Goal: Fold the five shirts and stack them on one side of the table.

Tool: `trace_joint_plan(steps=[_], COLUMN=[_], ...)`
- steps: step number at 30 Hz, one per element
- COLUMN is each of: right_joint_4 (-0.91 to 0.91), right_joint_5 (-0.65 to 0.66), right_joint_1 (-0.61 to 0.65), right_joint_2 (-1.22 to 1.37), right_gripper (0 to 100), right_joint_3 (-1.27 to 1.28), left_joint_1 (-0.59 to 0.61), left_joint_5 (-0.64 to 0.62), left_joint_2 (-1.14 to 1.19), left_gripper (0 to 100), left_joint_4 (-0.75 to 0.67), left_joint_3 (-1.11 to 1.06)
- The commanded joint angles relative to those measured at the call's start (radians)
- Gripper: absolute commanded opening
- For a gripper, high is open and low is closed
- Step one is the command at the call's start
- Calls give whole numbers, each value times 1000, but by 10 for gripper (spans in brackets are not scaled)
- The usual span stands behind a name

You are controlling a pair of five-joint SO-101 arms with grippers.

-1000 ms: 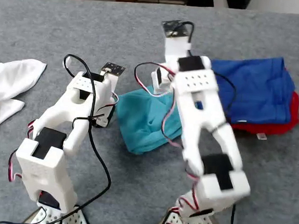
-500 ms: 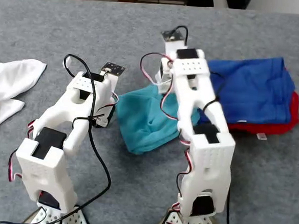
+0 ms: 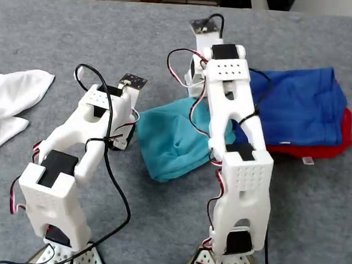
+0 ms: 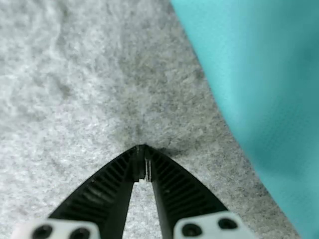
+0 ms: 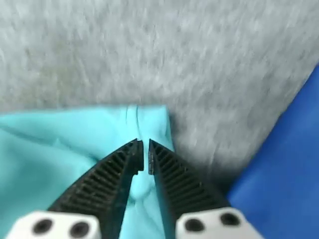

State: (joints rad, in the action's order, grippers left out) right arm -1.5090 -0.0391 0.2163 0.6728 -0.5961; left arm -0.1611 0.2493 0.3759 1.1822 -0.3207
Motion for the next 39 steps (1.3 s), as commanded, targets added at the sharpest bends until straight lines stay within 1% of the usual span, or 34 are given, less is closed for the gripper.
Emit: trace_joint_plan(steps=[1,4,6,9,13,15,21,26,27,28,29,32,34,35,36,37,39], right_joint_4=[-114,-103,-48,31,61,55,12,12,11,9,6,-29,-81,-129,-180,-230,-279], right_joint_5=[8,8,8,2,-28,-40,-17,37,34,34,31,15,28,40,51,60,103], right_joint_1=[-8,-7,10,42,62,53,27,28,25,22,12,-10,-31,-39,-48,-51,-50], right_joint_2=[-5,-2,18,82,156,162,162,166,171,173,174,173,168,163,159,156,154], right_gripper=[155,218,217,173,4,16,4,10,34,78,136,355,469,489,482,457,363], right_joint_3=[-45,-36,-18,-5,-82,-147,-371,-349,-340,-329,-320,-341,-406,-456,-507,-558,-628], left_joint_1=[9,9,9,9,9,9,9,9,9,9,9,9,9,9,9,9,9], left_joint_5=[-3,-3,-3,-3,-3,-3,-3,-3,-3,-3,-3,-3,-3,-3,-3,-3,-3], left_joint_2=[19,19,19,19,19,19,19,19,19,19,19,19,19,19,19,19,19], left_gripper=[18,18,18,18,18,18,18,18,18,18,18,18,18,18,18,18,18], left_joint_4=[8,8,8,8,8,8,8,8,8,8,8,8,8,8,8,8,8], left_joint_3=[-106,-106,-106,-106,-106,-106,-106,-106,-106,-106,-106,-106,-106,-106,-106,-106,-106])
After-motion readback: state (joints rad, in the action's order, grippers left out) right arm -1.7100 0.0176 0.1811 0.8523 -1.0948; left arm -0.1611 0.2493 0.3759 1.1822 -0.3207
